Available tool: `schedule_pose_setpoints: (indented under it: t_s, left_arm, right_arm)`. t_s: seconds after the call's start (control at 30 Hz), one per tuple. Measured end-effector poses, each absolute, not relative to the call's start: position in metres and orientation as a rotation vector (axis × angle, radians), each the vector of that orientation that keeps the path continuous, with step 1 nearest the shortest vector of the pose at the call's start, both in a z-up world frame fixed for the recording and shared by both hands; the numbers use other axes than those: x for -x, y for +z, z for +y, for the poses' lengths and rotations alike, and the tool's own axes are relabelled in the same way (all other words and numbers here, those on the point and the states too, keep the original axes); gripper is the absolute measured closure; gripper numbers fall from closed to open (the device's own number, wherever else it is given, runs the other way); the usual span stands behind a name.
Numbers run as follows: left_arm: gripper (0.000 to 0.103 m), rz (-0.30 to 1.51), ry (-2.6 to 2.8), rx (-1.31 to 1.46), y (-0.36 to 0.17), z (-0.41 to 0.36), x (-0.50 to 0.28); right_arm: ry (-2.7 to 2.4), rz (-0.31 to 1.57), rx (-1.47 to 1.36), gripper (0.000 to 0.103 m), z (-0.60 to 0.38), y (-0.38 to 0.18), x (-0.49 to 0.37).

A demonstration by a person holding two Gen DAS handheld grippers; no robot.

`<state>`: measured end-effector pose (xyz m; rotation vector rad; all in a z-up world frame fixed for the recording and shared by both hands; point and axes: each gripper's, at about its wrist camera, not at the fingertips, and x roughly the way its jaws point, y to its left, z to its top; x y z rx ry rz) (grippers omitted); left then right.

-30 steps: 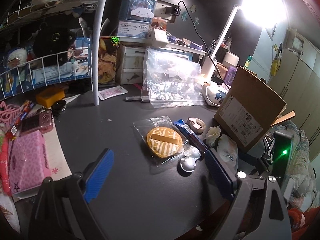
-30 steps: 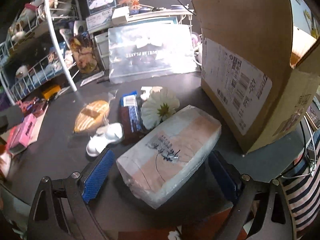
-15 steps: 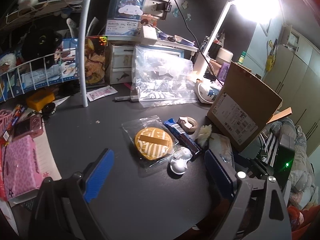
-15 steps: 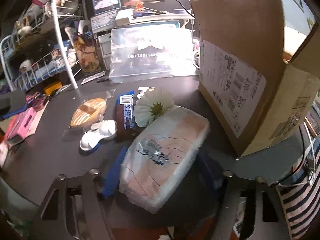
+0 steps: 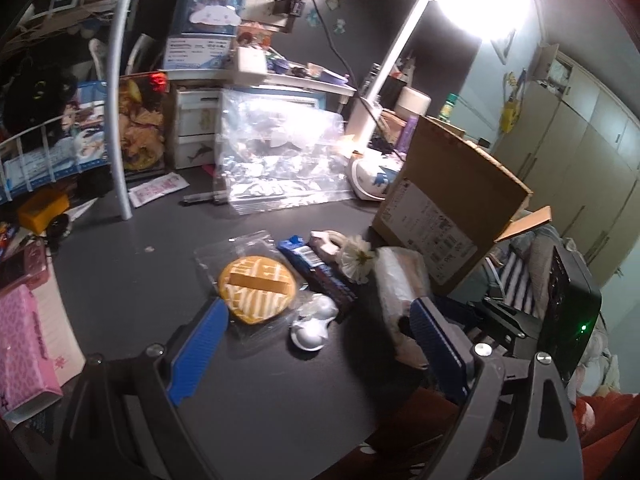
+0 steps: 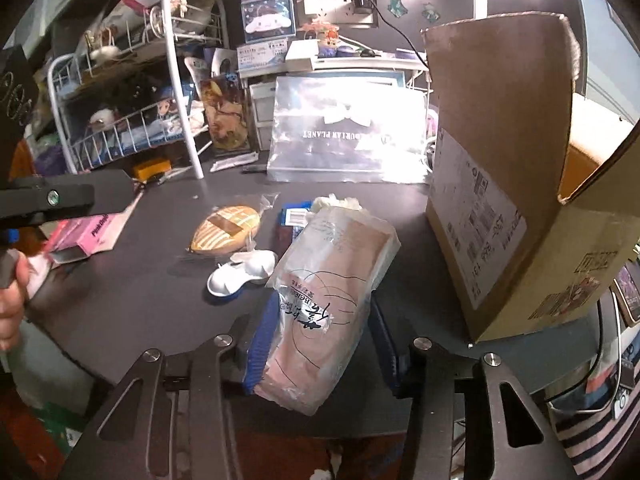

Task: Organize objects
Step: 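Grasp the pink-wrapped pack with the right gripper, lift, release into box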

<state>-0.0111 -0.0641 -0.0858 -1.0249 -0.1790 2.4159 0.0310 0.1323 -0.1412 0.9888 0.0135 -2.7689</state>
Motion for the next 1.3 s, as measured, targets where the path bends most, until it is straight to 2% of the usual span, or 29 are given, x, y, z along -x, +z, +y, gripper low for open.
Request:
schedule_pose_setpoints:
  t_s: [0.1, 0.33, 0.4, 0.43, 0.5, 0.57, 0.6, 0.7, 0.97, 1.3]
  left_arm:
    - [0.012, -0.2, 2.353, 1.03, -0.085, -0.061, 0.017]
    - [0.015, -0.241, 2.305, 1.052, -0.083, -0.065, 0.03]
    - [0.031, -0.275, 2.272, 1.049, -0.081, -0.069, 0.033]
    - [0.036, -0.293, 2.254, 1.052, -0.08, -0.072, 0.035]
    - [0.054, -0.311, 2.24, 1.061, -0.076, -0.076, 0.038]
    - [0.065, -0.321, 2.243, 1.069, -0.071, -0.079, 0.04]
    - [0.071, -0.325, 2.246, 1.067, -0.068, -0.081, 0.041]
    - [0.077, -0.357, 2.255, 1.057, -0.058, -0.085, 0.042]
    - [0.079, -0.346, 2.279, 1.013, -0.023, -0.071, 0.049]
    - [0.079, -0.243, 2.27, 0.954, 0.033, 0.003, 0.067]
  right_arm:
    - [-2.708, 0.032, -0.951, 0.073, 0.128, -0.135, -0.03]
    - [-2.519, 0.117, -0.847, 0.073, 0.104, -0.108, -0.019]
    - [-2.452, 0.127, -0.829, 0.073, 0.096, -0.101, -0.014]
    - [-2.422, 0.151, -0.814, 0.073, 0.091, -0.096, -0.012]
    - [-2.377, 0.195, -0.789, 0.073, 0.083, -0.089, -0.011]
    - [-2.332, 0.222, -0.774, 0.073, 0.076, -0.081, -0.007]
    - [-2.309, 0.226, -0.773, 0.073, 0.074, -0.077, -0.005]
    - [-2.27, 0.231, -0.773, 0.073, 0.072, -0.067, 0.001]
    - [-2.267, 0.253, -0.741, 0.073, 0.08, -0.036, 0.005]
    - [-2.339, 0.269, -0.698, 0.073, 0.133, 0.017, 0.011]
